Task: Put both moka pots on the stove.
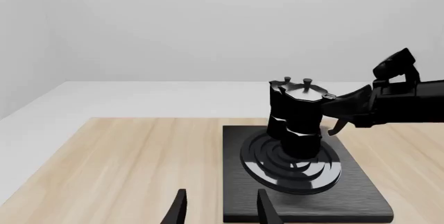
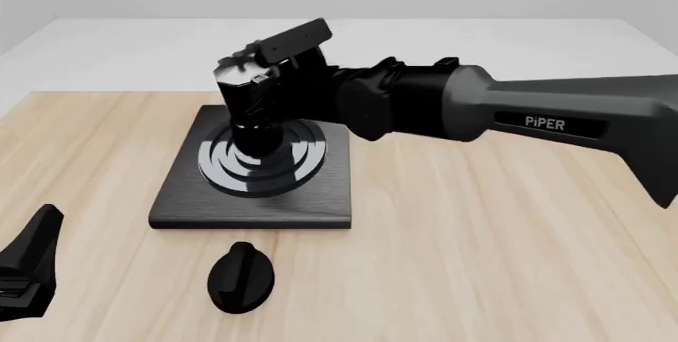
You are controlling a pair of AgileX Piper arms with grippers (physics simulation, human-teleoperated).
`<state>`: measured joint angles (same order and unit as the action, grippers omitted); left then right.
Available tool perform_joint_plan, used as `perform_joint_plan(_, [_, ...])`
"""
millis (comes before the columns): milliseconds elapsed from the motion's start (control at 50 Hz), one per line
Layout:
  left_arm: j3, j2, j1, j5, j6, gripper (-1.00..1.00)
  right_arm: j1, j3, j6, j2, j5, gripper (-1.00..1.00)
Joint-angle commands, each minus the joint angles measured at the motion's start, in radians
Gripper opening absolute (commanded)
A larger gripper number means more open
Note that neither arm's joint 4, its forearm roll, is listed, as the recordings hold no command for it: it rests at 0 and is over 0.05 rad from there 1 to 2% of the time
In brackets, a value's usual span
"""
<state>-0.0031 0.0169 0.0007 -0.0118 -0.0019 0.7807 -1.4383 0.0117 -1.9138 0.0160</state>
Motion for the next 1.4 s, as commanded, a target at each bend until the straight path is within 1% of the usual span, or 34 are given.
perform_joint_plan(20, [0.0,0.0,0.0,0.0,0.0,1.0,0.012,-0.055,-0.019,-0.011,-0.01,-1.0])
perform_joint_plan(840, [0.0,0.0,0.0,0.0,0.0,1.0,0.017,-0.14,-0.049,-0.1,0.001,-1.0])
perform_joint_plan(860, [0.0,0.0,0.0,0.0,0.0,1.0,0.016,-0.144,-0.058,-0.104,0.001,-1.0])
perform_joint_plan(1040, [0.0,0.0,0.0,0.0,0.0,1.0,0.017,-0.156,-0.071,-0.119,0.003,-1.0])
perform_joint_plan(1400, [0.0,0.0,0.0,0.0,0.0,1.0,0.024,-0.142,-0.082,-0.123,-0.007,-1.0])
